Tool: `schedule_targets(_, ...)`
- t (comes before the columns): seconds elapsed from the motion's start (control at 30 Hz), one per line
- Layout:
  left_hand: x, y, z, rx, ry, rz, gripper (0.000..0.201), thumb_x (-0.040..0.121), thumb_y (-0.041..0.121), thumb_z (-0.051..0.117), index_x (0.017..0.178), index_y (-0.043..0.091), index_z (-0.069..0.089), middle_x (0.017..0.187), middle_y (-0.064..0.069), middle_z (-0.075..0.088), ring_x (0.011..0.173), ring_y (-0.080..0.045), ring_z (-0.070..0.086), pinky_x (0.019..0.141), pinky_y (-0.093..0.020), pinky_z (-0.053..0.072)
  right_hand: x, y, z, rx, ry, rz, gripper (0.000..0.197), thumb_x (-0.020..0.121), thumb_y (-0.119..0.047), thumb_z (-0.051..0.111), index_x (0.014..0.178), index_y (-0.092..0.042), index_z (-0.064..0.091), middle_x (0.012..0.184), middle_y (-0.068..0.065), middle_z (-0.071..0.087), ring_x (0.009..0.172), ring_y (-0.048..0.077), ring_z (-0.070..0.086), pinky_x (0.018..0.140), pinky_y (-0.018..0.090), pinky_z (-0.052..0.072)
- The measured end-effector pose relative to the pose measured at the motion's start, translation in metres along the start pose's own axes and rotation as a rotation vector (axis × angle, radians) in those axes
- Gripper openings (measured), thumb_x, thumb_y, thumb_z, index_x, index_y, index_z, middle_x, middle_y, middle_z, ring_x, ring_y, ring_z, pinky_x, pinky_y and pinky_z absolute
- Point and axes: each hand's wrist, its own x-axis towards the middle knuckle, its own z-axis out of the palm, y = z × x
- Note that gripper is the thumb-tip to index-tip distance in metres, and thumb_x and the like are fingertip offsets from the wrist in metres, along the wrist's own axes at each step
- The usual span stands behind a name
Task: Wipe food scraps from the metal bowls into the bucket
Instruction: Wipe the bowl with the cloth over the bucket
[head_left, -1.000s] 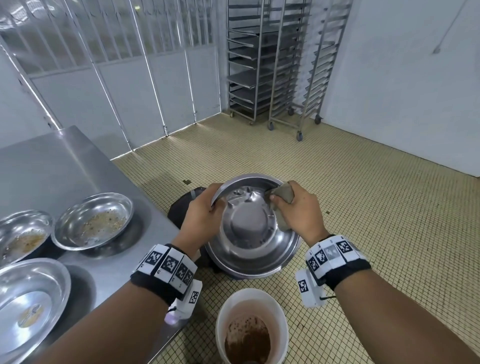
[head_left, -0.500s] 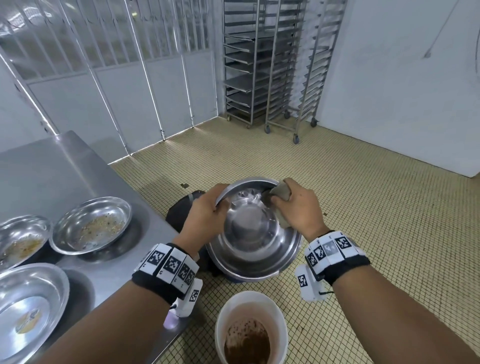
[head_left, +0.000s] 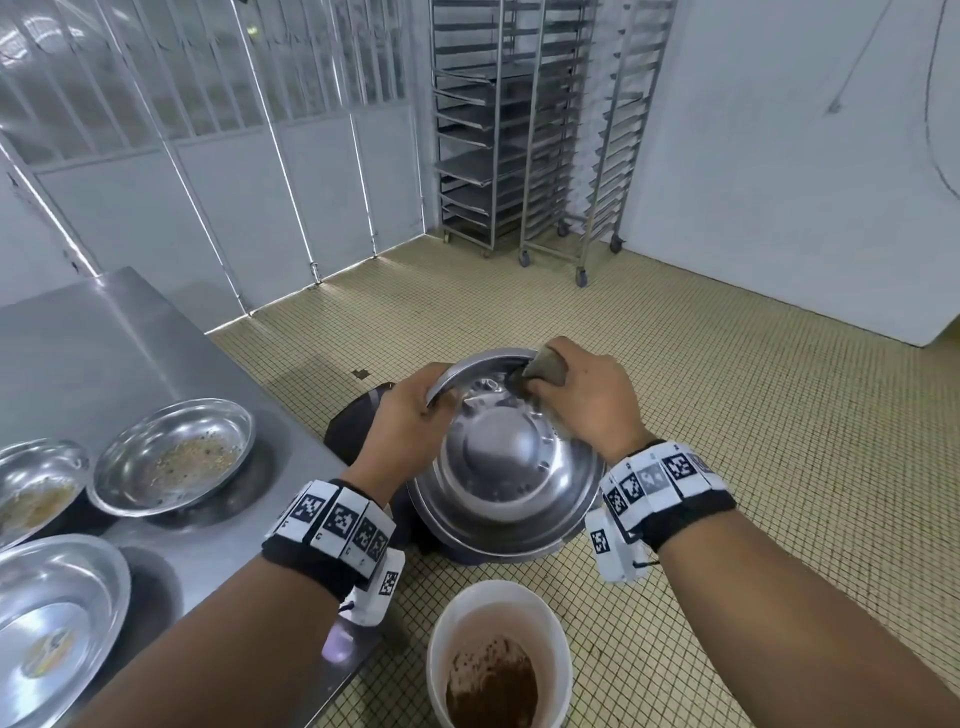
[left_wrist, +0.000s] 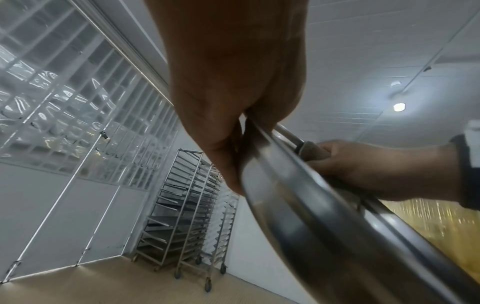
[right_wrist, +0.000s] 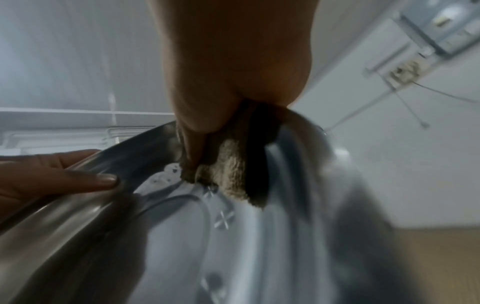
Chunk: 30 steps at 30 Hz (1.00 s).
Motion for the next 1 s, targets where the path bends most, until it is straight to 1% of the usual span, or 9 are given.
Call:
schedule_targets(0.1, 0.002, 0.002, 0.001, -0.052, 0.023, -0.006, 0.020, 0.104, 0.024, 0.060, 0.086, 0.033, 0.065, 0.075, 0.017, 0.069, 0.064, 0.002, 0.063, 0.059, -0.015, 0.045, 0.003, -0.001, -0.006, -0.032, 0.004, 0.009, 0.024, 0.091, -0.041, 0.073, 0.110, -0.030, 0.063, 0.080, -0.014, 0.062, 0.068, 0.009, 0.061, 0.058, 0.021, 0.044)
schedule_targets(0.2, 0.005, 0.001, -0.005, -0.175, 0.153, -0.082, 0.016, 0.102, 0.022, 0.059, 0.092, 0.027, 0.069, 0.078, 0.001, 0.072, 0.068, -0.015, 0.068, 0.061, -0.031, 0.055, -0.009, 0.008, 0.002, 0.203, 0.058, 0.149, 0.023, 0.093, -0.039, 0.072, 0.109, -0.024, 0.064, 0.084, -0.015, 0.066, 0.070, 0.006, 0.066, 0.051, 0.011, 0.046)
schedule_targets(0.37, 0.003, 0.004, -0.004, -0.041, 0.102, -0.016, 0.014, 0.104, 0.024, 0.058, 0.097, 0.032, 0.067, 0.074, 0.018, 0.069, 0.064, 0.007, 0.064, 0.053, -0.009, 0.045, -0.018, 0.012, 0.007, 0.160, 0.045, 0.192, 0.024, 0.095, -0.037, 0.069, 0.107, -0.017, 0.063, 0.086, -0.007, 0.069, 0.071, 0.008, 0.066, 0.055, 0.016, 0.045)
schedule_targets(0.5, 0.002, 0.010, 0.003, 0.070, -0.082, 0.021, 0.017, 0.105, 0.022, 0.056, 0.100, 0.035, 0.066, 0.076, 0.032, 0.067, 0.067, 0.011, 0.063, 0.054, -0.007, 0.043, -0.003, -0.006, -0.008, -0.045, -0.077, 0.011, 0.013, 0.093, -0.037, 0.069, 0.099, -0.034, 0.059, 0.073, -0.022, 0.054, 0.067, -0.002, 0.053, 0.056, 0.014, 0.031)
schedule_targets(0.57, 0.004, 0.009, 0.001, 0.016, -0.052, 0.023, 0.019, 0.105, 0.022, 0.057, 0.094, 0.034, 0.066, 0.073, 0.026, 0.068, 0.060, 0.006, 0.063, 0.052, -0.009, 0.043, 0.001, -0.006, -0.010, -0.046, -0.053, 0.002, 0.014, 0.092, -0.040, 0.070, 0.099, -0.038, 0.057, 0.074, -0.024, 0.054, 0.067, -0.002, 0.053, 0.058, 0.015, 0.034)
schedule_targets(0.7, 0.009, 0.005, -0.009, -0.127, 0.143, -0.047, 0.014, 0.103, 0.024, 0.060, 0.093, 0.027, 0.068, 0.066, 0.018, 0.067, 0.056, 0.002, 0.059, 0.051, -0.011, 0.043, -0.008, 0.006, 0.000, 0.253, 0.060, 0.192, 0.018, 0.095, -0.036, 0.072, 0.107, -0.025, 0.064, 0.081, -0.016, 0.064, 0.070, 0.003, 0.064, 0.051, 0.011, 0.044)
schedule_targets(0.8, 0.008, 0.001, -0.006, -0.072, 0.107, -0.035, 0.013, 0.104, 0.027, 0.058, 0.100, 0.032, 0.069, 0.072, 0.019, 0.069, 0.059, 0.003, 0.062, 0.051, -0.011, 0.043, -0.010, 0.007, 0.006, 0.202, 0.079, 0.190, 0.021, 0.094, -0.036, 0.072, 0.106, -0.019, 0.065, 0.079, -0.014, 0.065, 0.067, 0.002, 0.061, 0.049, 0.008, 0.040)
schedule_targets(0.87, 0.008, 0.000, -0.003, -0.005, 0.033, -0.009, 0.015, 0.105, 0.026, 0.057, 0.103, 0.036, 0.068, 0.078, 0.021, 0.070, 0.062, 0.004, 0.064, 0.051, -0.011, 0.044, -0.005, 0.005, 0.005, 0.087, 0.058, 0.120, 0.018, 0.093, -0.038, 0.072, 0.102, -0.025, 0.064, 0.078, -0.012, 0.065, 0.067, 0.007, 0.062, 0.052, 0.017, 0.040)
schedule_targets(1.0, 0.009, 0.000, -0.003, -0.034, 0.040, -0.035, 0.016, 0.104, 0.027, 0.058, 0.096, 0.036, 0.069, 0.076, 0.019, 0.071, 0.062, 0.001, 0.066, 0.054, -0.015, 0.046, -0.003, 0.003, 0.002, 0.045, 0.046, 0.113, 0.018, 0.093, -0.039, 0.071, 0.102, -0.031, 0.058, 0.077, -0.017, 0.059, 0.067, 0.004, 0.059, 0.054, 0.015, 0.040)
